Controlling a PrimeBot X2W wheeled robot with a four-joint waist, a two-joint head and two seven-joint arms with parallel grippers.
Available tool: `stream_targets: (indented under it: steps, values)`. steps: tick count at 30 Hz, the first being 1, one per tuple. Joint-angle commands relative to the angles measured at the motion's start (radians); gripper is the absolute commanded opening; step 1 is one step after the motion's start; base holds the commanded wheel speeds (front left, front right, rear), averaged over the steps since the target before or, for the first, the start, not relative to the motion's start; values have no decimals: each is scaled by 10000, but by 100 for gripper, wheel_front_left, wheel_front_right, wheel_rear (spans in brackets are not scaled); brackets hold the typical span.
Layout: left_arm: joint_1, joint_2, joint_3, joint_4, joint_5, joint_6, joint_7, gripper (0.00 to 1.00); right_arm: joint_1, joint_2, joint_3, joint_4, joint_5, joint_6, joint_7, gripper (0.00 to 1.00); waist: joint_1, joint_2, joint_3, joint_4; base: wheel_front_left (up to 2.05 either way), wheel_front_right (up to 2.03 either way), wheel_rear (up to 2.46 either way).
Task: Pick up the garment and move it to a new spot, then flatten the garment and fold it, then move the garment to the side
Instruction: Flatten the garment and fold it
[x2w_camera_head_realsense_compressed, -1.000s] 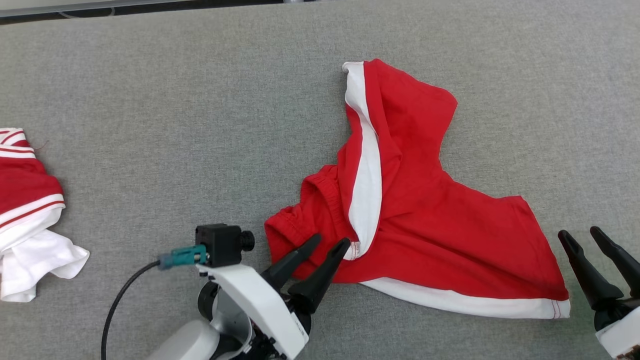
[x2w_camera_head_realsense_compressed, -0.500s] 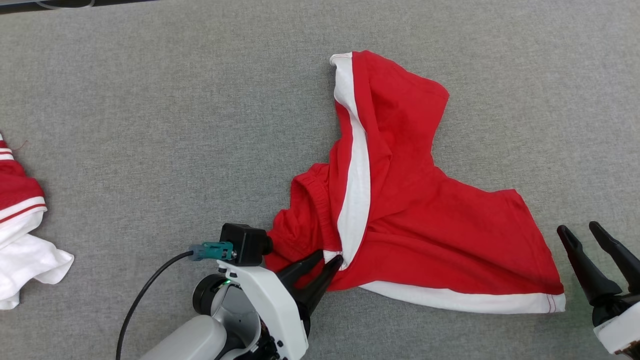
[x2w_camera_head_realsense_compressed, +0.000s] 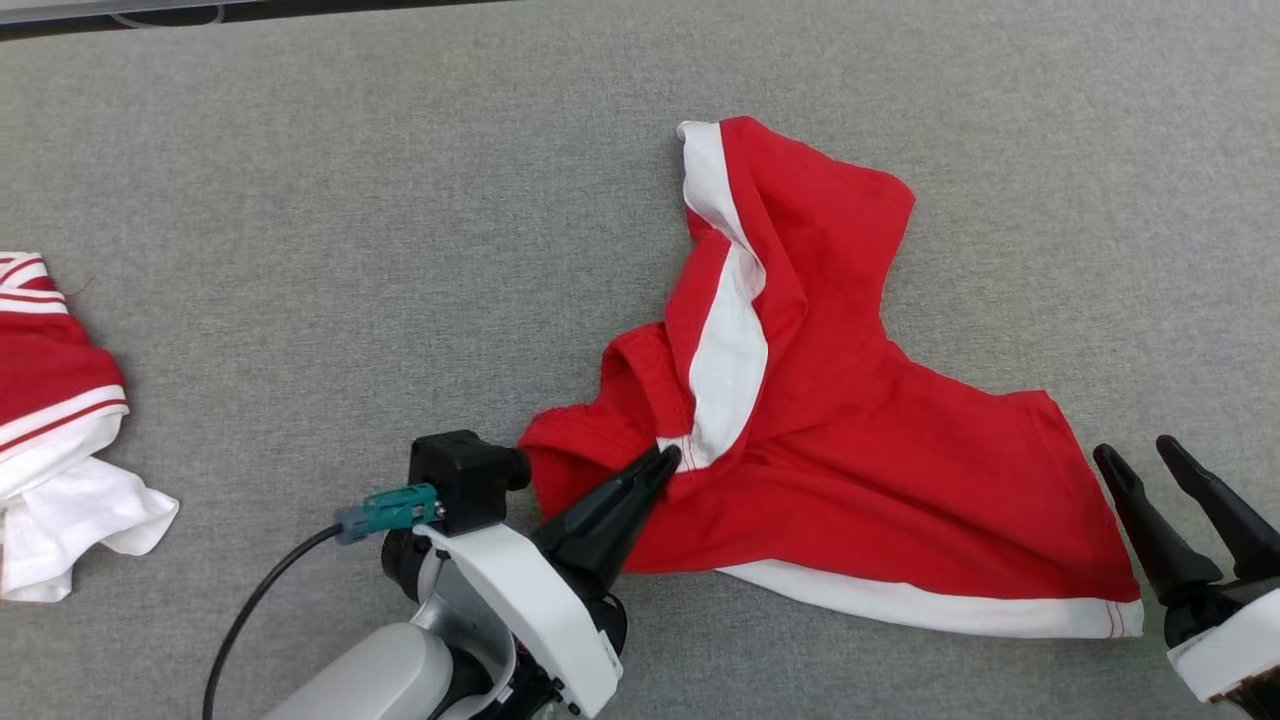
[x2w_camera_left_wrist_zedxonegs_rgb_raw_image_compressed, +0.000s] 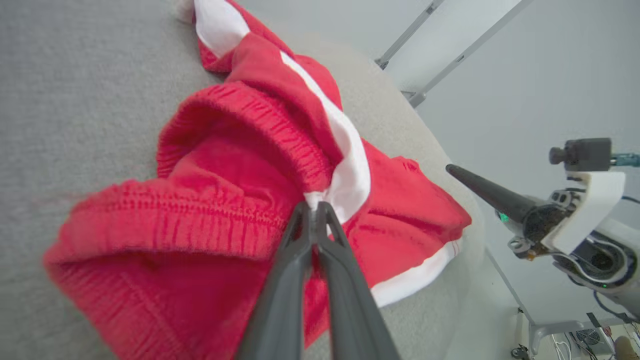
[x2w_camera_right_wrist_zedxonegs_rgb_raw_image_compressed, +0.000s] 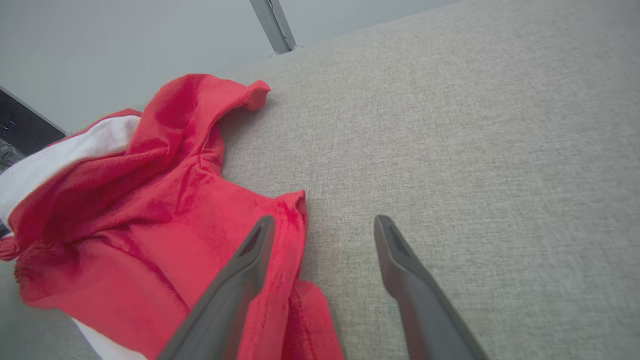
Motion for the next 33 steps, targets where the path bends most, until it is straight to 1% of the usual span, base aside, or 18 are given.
stream_targets:
  steps: [1,4,7,12,16,20,22,24,29,33]
  values:
    - [-46,79,161,-215,104,-35,-210,0,-164,-53,61,-66,40,-15,1,100,0,0,-105,103,0,0,0]
    - [14,258,451,-872,231,104,-566,0,-342,-141,252,-175,22,-15,71,100,0,0,-238,278,0,0,0]
    - [233,480,691,-1644,191,298,-706,0,-706,-143,478,-266,90,-15,145,100,0,0,-361,528,0,0,0]
    - [758,834,651,-2639,-89,627,-353,0,-1674,-98,899,-84,11,-15,475,100,0,0,-539,1168,0,0,0]
    - [1129,934,552,-2758,-311,787,-178,0,-3040,-270,1378,437,-594,-15,1109,100,0,0,-462,1752,0,0,0]
    - [1303,768,381,-2424,-511,639,-150,0,-4941,-285,2327,1436,-1586,-13,1960,100,0,0,-291,2363,0,0,0]
    - [1356,652,291,-2232,-567,538,-182,0,-5972,-233,2935,1963,-1786,-15,2433,100,0,0,-177,2645,0,0,0]
    - [1268,496,188,-2054,-614,400,-177,0,-6962,-357,3615,2516,-2013,-18,2897,100,0,0,-28,2980,0,0,0]
    - [990,97,-50,-1513,-625,23,-246,0,-8927,-459,5295,3858,-1807,-18,3686,100,0,0,239,3696,0,0,0]
    - [817,-186,-191,-1174,-560,-251,-347,0,-9953,-635,6559,4605,-1440,-18,3955,100,0,0,394,4087,0,0,0]
